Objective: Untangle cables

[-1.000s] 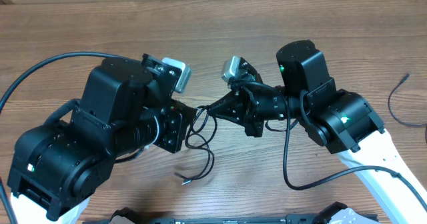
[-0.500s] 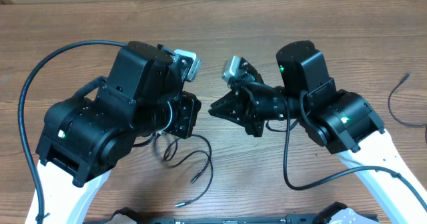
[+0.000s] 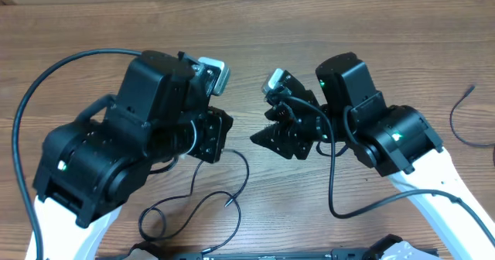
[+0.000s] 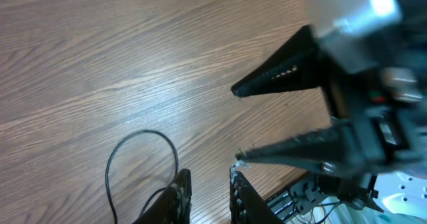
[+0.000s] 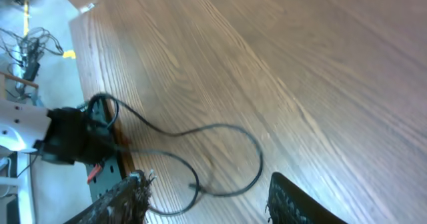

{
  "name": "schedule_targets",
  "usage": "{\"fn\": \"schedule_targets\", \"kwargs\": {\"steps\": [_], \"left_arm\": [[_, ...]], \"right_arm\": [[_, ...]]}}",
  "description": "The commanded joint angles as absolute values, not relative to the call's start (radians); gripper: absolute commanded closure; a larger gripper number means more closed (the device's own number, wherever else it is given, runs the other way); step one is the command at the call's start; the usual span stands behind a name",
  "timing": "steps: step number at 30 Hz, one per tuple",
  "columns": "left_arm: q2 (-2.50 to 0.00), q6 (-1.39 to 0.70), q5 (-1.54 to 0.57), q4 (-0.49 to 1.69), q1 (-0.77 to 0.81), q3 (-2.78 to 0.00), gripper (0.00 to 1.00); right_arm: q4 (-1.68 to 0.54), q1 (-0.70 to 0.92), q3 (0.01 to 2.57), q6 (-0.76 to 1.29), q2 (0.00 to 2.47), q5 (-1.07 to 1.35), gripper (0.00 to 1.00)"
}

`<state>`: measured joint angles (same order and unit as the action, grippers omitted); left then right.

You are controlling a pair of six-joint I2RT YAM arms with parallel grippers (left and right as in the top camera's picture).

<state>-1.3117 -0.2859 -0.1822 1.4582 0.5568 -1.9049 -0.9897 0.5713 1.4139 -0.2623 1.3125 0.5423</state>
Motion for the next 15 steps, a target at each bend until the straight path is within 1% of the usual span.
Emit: {"fn": "schedule_targets", "kwargs": {"steps": [1, 5, 7, 8, 10, 13, 14, 15], "left_arm": [[-1.272, -0.293, -0.178, 1.454, 0.563, -1.922, 0.80], [-1.226, -0.313, -0.137, 1.448, 0.563, -1.922, 0.80], [-1.203, -0.347, -0.095, 1.441, 0.563, -1.922, 0.79], [-1.191, -0.366, -0.075, 1.436, 0.563, -1.923, 0.79], [-1.159, -0.407, -0.032, 1.427, 0.563, -1.923, 0.77], [-1.114, -0.420, -0.022, 1.407, 0.563, -1.925, 0.73], [-1.102, -0.420, -0.022, 1.404, 0.563, -1.928, 0.69], [-1.090, -0.420, -0.022, 1.399, 0.563, -1.931, 0.67]], "right_arm": [[-1.004, 0.577, 1.420, -0.262, 1.356, 0.516, 0.44], [-1.017, 0.577, 1.420, -0.273, 1.432, 0.579, 0.44], [-1.018, 0.577, 1.420, -0.324, 1.470, 0.648, 0.44], [-1.017, 0.577, 1.420, -0.341, 1.488, 0.666, 0.43], [-1.016, 0.578, 1.420, -0.350, 1.526, 0.680, 0.39], [-1.028, 0.591, 1.420, -0.349, 1.589, 0.692, 0.36], [-1.033, 0.604, 1.420, -0.351, 1.612, 0.699, 0.36], [-1.036, 0.618, 1.420, -0.359, 1.630, 0.702, 0.35]]}}
